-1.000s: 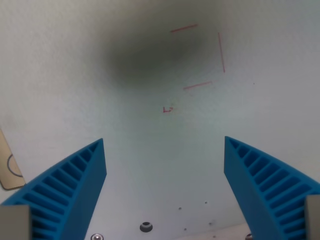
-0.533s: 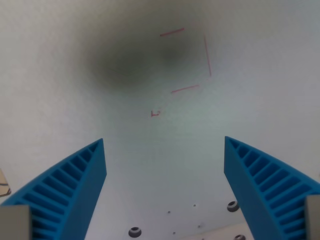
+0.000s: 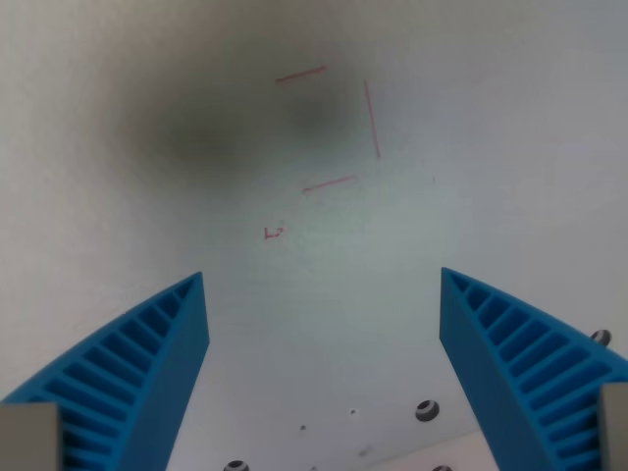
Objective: Rotate around base negative x
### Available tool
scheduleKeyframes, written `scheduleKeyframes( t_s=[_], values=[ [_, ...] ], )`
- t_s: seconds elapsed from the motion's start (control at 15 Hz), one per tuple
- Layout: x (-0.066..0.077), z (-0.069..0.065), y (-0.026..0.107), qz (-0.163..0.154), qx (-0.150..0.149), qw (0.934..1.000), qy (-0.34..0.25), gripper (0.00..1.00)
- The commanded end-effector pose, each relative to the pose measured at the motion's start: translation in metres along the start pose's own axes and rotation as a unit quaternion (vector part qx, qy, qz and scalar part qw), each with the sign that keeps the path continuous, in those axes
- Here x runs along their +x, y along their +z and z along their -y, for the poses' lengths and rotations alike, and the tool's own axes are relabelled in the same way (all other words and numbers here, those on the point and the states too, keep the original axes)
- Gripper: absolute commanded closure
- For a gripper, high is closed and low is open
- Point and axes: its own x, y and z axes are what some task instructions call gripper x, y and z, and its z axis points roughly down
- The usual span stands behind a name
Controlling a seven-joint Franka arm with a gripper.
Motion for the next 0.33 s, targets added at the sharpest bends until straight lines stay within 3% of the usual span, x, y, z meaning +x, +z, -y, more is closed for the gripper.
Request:
scheduleKeyframes(
  t_s=[0.07,0.33],
  values=[
    [-0.0005,0.0026,-0.0027,-0.014,-0.112,0.9936,0.012,0.0],
    [-0.0005,0.0026,-0.0027,-0.018,-0.134,0.9907,0.012,0.0]
  ],
)
